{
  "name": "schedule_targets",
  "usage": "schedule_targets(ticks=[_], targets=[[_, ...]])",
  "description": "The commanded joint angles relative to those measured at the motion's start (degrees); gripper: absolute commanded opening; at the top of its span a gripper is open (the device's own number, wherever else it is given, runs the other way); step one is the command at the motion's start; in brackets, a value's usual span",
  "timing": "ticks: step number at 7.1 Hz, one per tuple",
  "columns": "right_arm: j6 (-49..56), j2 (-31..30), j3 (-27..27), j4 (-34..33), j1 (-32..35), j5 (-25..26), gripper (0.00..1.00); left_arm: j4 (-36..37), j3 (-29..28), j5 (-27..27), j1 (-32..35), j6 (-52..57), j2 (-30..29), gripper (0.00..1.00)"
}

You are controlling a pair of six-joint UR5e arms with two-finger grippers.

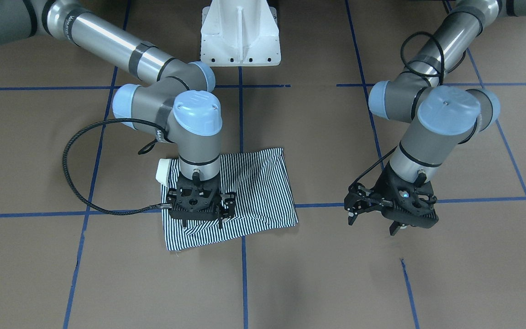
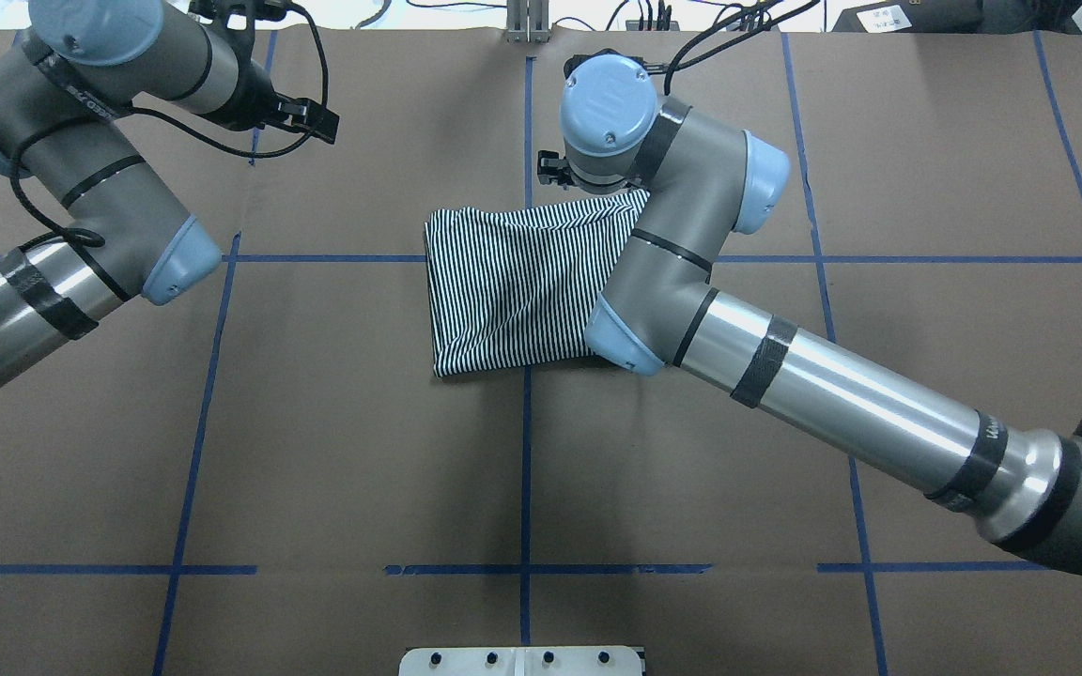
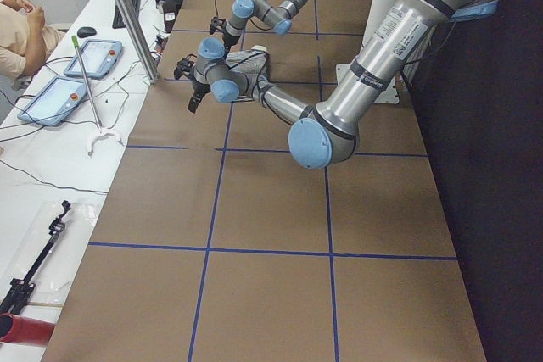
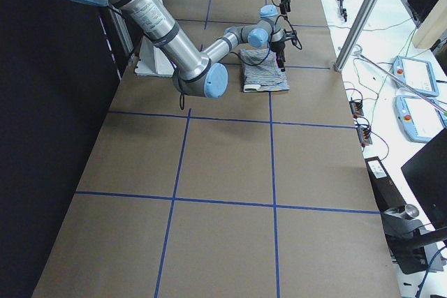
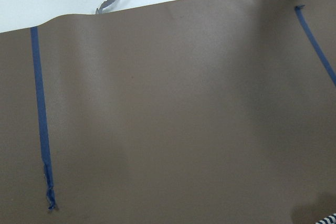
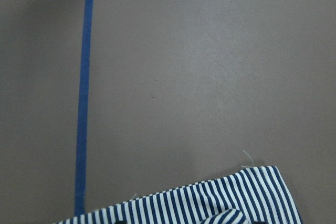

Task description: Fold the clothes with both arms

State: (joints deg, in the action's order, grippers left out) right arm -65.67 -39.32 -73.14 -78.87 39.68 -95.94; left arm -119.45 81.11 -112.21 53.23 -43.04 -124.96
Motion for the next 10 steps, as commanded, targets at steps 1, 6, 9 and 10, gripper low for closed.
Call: schedule_targets(ticks=[1, 6, 9, 10], targets=[[10.8, -7.5, -18.4, -12.8, 6.3, -10.2, 1.0, 8.5, 10.6, -0.9, 2.6, 4.3, 5.2, 1.0], [59.4, -39.7, -33.8, -19.7, 35.8, -30.6, 1.0, 18.6, 15.8, -7.6, 26.8, 45.5, 19.5, 1.0], [62.9, -52.4, -33.3, -18.7, 40.1, -30.9, 1.0, 17.6, 15.2, -15.2, 32.5, 44.7, 28.6, 1.0], [63.2, -53.6, -32.9, -18.6, 40.1, -31.1, 1.0, 17.3, 12.3, -15.2, 32.5, 44.8, 32.1, 1.0]])
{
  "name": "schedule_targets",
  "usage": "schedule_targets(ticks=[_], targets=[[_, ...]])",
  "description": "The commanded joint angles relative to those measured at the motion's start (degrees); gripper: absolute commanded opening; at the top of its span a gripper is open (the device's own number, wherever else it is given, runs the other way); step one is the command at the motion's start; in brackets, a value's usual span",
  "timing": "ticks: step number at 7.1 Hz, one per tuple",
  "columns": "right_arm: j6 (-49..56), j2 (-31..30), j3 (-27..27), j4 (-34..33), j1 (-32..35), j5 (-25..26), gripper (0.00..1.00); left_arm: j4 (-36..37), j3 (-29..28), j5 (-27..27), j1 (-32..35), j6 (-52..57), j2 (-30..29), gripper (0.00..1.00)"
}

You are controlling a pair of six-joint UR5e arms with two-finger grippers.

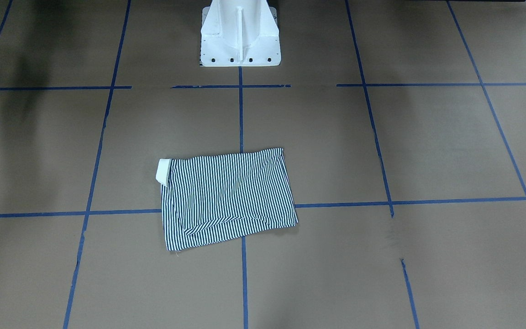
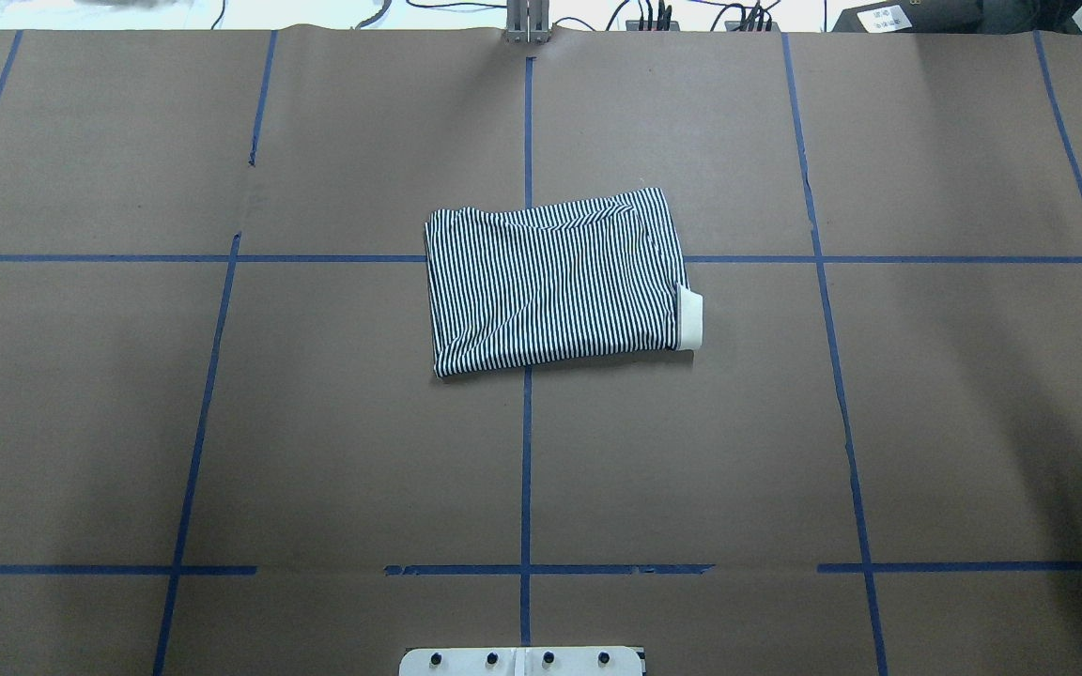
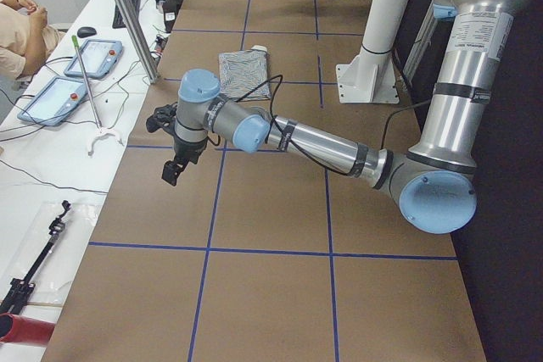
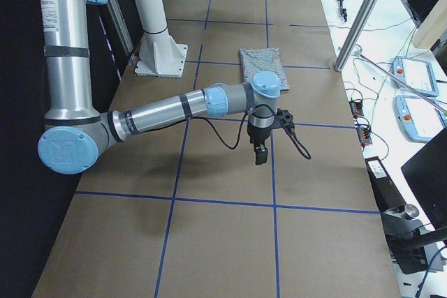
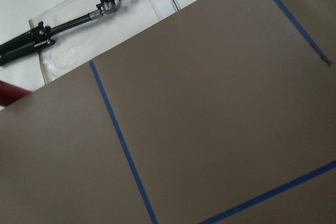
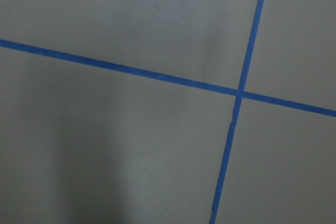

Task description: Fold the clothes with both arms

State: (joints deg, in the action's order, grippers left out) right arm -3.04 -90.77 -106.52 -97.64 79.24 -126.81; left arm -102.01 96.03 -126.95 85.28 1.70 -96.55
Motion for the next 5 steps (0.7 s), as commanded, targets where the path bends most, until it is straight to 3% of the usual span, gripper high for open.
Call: schedule_targets(ticks=[1, 3, 4, 5], targets=[[0.6, -3.4, 0.6, 0.2, 1.7, -2.0, 1.0, 0.4, -3.6, -1.7, 5.0, 0.3, 4.5, 1.0], [1.2, -8.0, 0.6, 1.7, 5.2, -3.5, 1.0, 5.0, -4.2, -10.4, 5.8, 0.2, 7.6, 1.0], [5.9, -11.7, 0.7, 6.4, 7.3, -3.4, 1.0, 8.7, -3.7, -10.3, 5.8, 0.3, 7.8, 1.0], [7.3, -13.1, -0.2, 6.9, 9.7, -3.4, 1.0, 9.3, -3.4, -10.4, 5.8, 0.7, 7.7, 1.0]])
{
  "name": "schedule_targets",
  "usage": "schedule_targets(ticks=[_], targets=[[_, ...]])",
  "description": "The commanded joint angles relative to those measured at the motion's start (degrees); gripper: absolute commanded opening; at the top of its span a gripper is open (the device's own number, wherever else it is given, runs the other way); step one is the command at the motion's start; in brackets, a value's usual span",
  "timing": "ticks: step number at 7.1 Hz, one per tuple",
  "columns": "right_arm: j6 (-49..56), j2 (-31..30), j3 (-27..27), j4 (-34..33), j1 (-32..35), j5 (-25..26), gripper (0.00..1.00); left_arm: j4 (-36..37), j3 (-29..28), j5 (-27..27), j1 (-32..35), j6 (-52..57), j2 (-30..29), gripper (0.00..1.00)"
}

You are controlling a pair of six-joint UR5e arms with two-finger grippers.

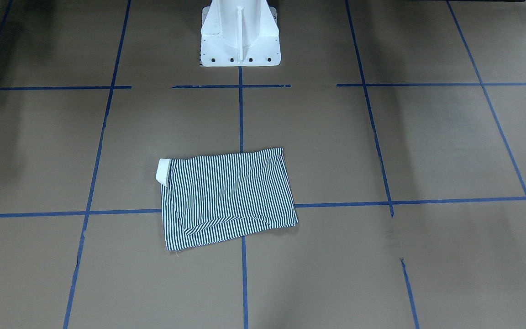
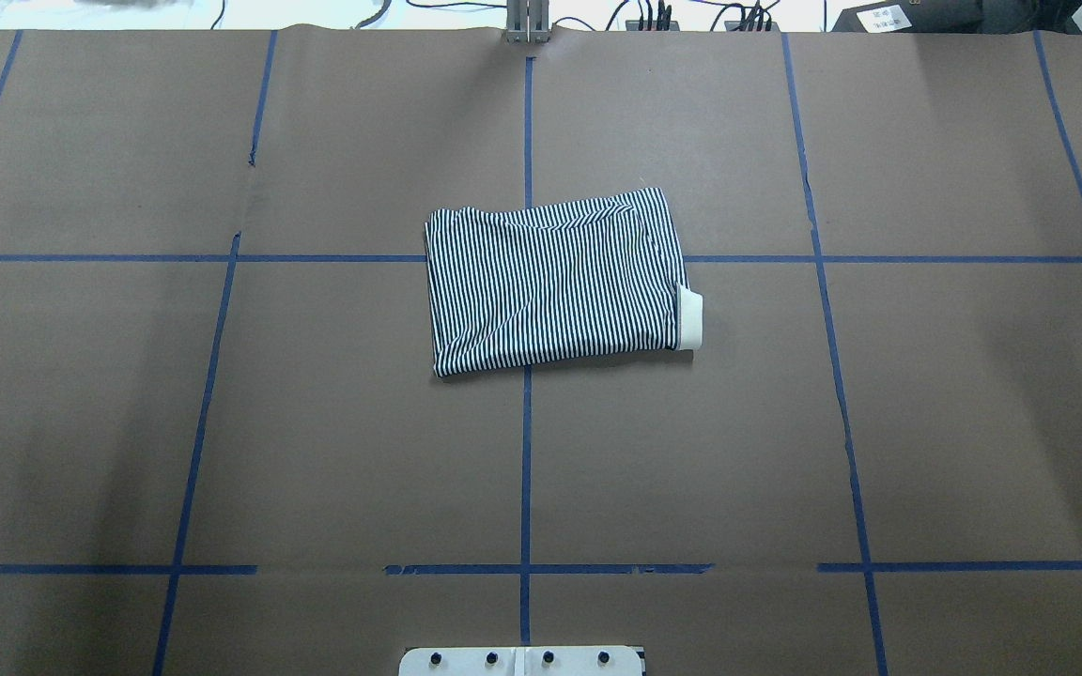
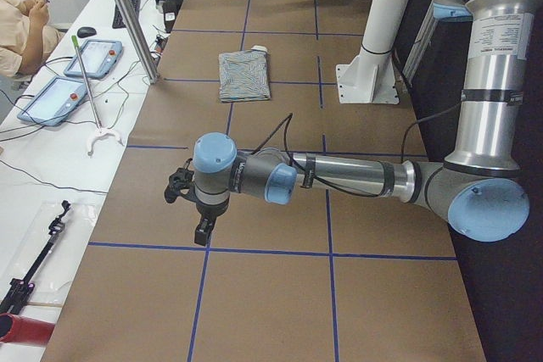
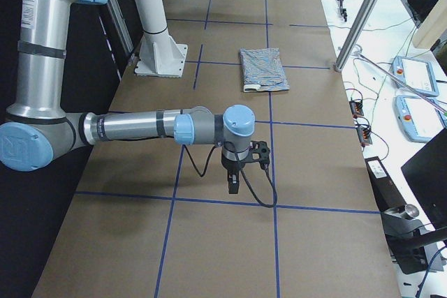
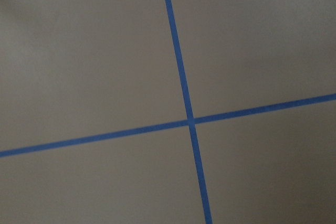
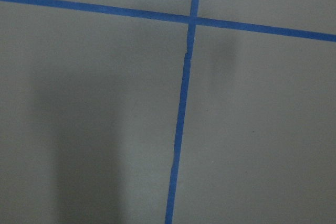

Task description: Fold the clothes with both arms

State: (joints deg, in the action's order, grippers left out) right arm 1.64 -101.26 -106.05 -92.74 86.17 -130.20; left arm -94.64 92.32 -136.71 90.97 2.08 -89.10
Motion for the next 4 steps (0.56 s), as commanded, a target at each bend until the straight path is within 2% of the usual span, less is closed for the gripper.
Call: schedule_targets(ticks=[1, 4], targets=[[2.7, -5.8, 0.4, 5.4, 2.8, 0.6, 1.0, 1.7, 0.6, -0.5, 0.1, 0.4, 0.2, 1.0], [1.9, -5.4, 0.8, 5.2, 2.7, -0.1, 1.0, 1.9, 0.9, -0.7, 0.0, 0.1, 0.9, 1.0]])
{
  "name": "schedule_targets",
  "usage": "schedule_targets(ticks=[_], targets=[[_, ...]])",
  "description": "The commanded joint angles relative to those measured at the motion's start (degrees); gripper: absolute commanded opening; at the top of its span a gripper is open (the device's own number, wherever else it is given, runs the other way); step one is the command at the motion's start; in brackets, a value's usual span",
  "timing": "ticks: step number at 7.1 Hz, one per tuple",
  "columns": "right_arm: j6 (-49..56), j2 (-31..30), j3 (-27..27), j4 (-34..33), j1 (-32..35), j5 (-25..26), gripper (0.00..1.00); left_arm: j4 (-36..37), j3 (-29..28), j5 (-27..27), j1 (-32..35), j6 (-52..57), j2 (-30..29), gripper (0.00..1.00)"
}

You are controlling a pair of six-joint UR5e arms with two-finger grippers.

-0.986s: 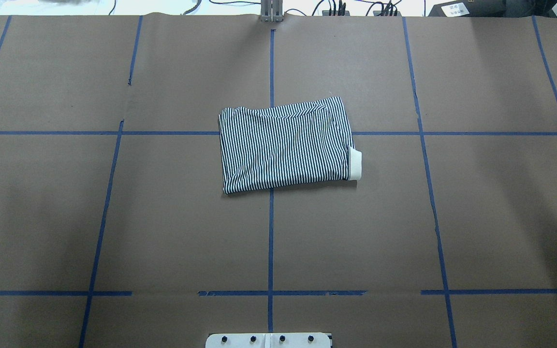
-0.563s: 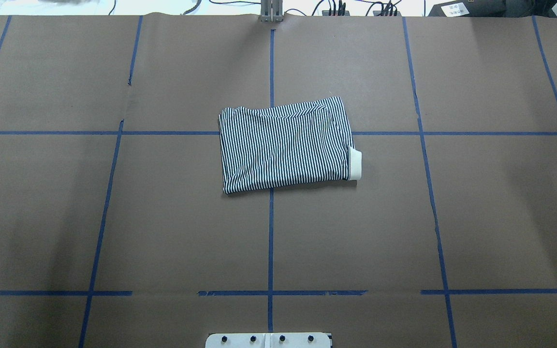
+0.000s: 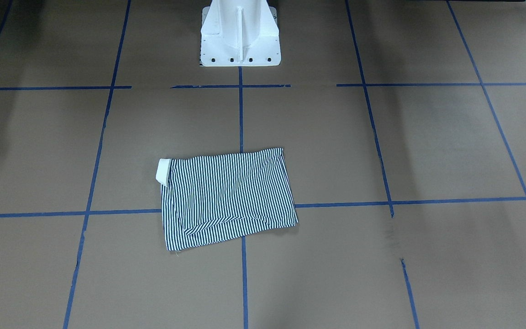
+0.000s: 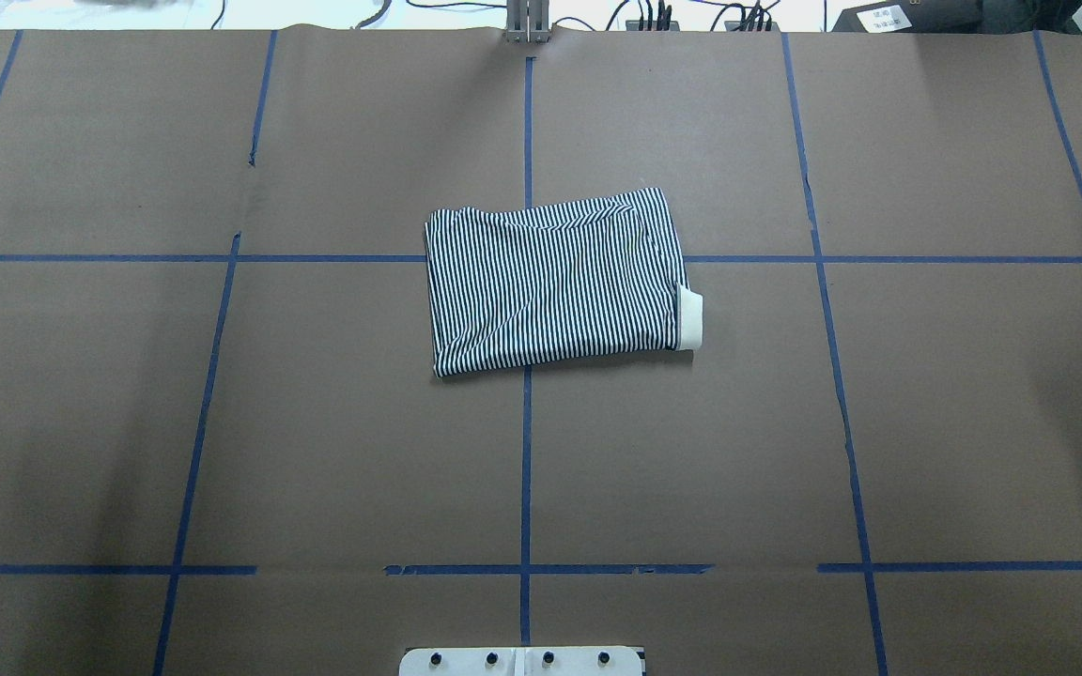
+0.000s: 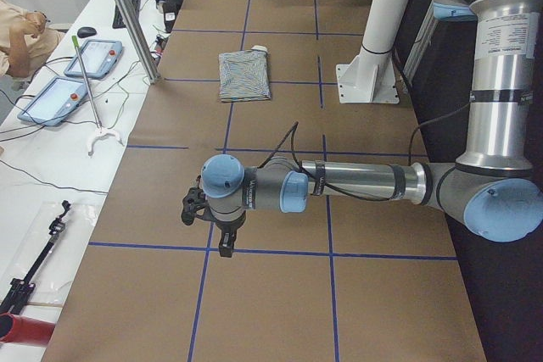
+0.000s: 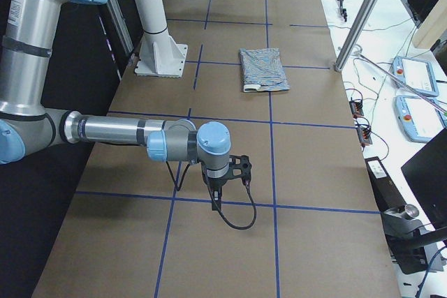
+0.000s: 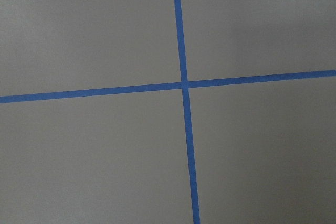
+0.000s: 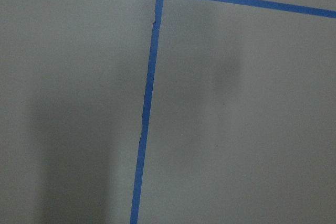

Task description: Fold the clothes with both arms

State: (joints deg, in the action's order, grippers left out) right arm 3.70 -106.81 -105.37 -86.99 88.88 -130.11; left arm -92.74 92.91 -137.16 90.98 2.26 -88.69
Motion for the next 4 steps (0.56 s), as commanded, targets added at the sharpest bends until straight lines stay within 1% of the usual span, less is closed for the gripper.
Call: schedule_targets(ticks=[1, 3, 4], targets=[[-0.1, 0.5, 0.2, -1.2, 0.0, -0.1, 1.0, 0.0, 0.6, 0.0, -0.1, -0.1, 0.4, 1.0], [-0.1, 0.8, 0.2, -1.1, 0.0, -0.1, 1.0, -0.2, 0.8, 0.1, 0.0, 0.0, 0.6, 1.0], [-0.2, 1.1, 0.2, -1.1, -0.1, -0.1, 1.0, -0.3, 0.6, 1.2, -0.2, 0.1, 0.6, 1.0]])
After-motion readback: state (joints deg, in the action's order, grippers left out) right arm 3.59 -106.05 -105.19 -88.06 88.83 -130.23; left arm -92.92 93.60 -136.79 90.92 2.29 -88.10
